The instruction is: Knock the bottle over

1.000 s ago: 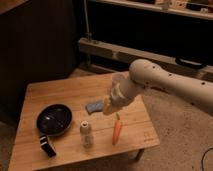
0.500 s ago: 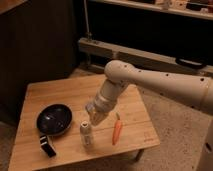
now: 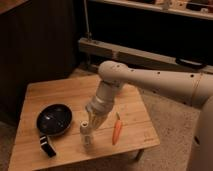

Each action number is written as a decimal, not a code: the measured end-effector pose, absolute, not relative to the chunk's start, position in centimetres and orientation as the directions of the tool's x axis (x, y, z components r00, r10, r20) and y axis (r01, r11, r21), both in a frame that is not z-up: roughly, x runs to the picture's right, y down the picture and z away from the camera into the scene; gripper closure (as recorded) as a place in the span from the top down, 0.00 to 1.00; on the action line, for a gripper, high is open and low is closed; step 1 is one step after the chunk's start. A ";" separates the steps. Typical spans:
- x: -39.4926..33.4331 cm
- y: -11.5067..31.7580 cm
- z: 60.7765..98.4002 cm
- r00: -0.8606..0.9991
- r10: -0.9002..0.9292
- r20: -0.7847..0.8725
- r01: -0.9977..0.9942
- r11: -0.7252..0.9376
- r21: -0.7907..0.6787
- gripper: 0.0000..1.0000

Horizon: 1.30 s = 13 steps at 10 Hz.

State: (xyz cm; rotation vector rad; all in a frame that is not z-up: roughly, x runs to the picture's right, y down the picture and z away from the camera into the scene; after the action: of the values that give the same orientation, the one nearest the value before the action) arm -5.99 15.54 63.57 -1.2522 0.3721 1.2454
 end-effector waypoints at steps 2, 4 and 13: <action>-5.8 14.7 63.4 0.394 0.563 -0.726 -0.721 -0.300 -0.624 0.00; -5.0 13.7 63.3 0.325 0.699 -0.637 -0.496 -0.448 -0.744 0.00; -6.4 13.4 62.2 0.212 0.850 -0.483 -0.682 -0.225 -0.696 0.00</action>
State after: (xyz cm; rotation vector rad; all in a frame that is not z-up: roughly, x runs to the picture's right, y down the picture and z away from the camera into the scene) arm -6.38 13.36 62.16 -1.0955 -0.2028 1.4317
